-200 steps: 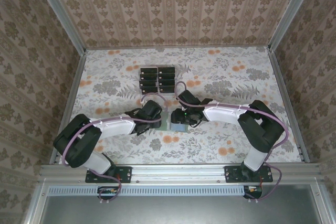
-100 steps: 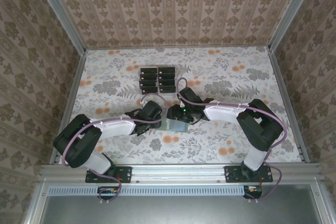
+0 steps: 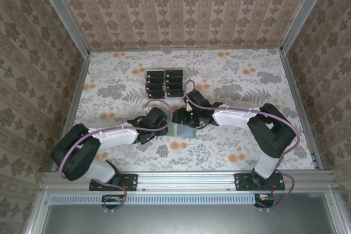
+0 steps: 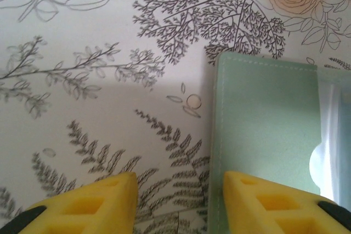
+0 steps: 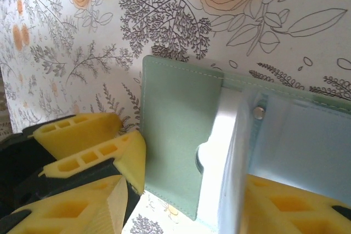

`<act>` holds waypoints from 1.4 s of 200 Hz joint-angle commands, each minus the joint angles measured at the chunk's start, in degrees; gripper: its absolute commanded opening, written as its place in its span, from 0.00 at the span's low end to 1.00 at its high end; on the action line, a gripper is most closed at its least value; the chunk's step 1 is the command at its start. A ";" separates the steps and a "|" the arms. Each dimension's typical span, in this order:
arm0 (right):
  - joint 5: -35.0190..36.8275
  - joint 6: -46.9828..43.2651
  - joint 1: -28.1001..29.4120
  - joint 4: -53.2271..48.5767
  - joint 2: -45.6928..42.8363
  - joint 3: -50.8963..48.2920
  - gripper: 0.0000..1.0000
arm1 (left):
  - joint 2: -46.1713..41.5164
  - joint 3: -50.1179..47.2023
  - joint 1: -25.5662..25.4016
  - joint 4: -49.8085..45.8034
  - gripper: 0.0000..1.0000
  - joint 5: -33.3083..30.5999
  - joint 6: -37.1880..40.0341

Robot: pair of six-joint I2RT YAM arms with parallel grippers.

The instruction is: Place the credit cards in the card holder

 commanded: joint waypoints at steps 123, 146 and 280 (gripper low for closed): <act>2.87 -4.99 1.96 -10.52 -0.33 9.19 0.54 | -11.99 0.23 0.47 -6.32 0.52 -3.17 -0.41; 6.15 -7.75 1.37 -15.50 -2.34 8.68 0.55 | -8.55 2.45 0.52 -5.51 0.53 -1.51 1.32; 13.49 -15.21 1.38 -22.42 -1.45 7.75 0.56 | 4.00 7.03 0.48 -6.51 0.54 -1.04 3.98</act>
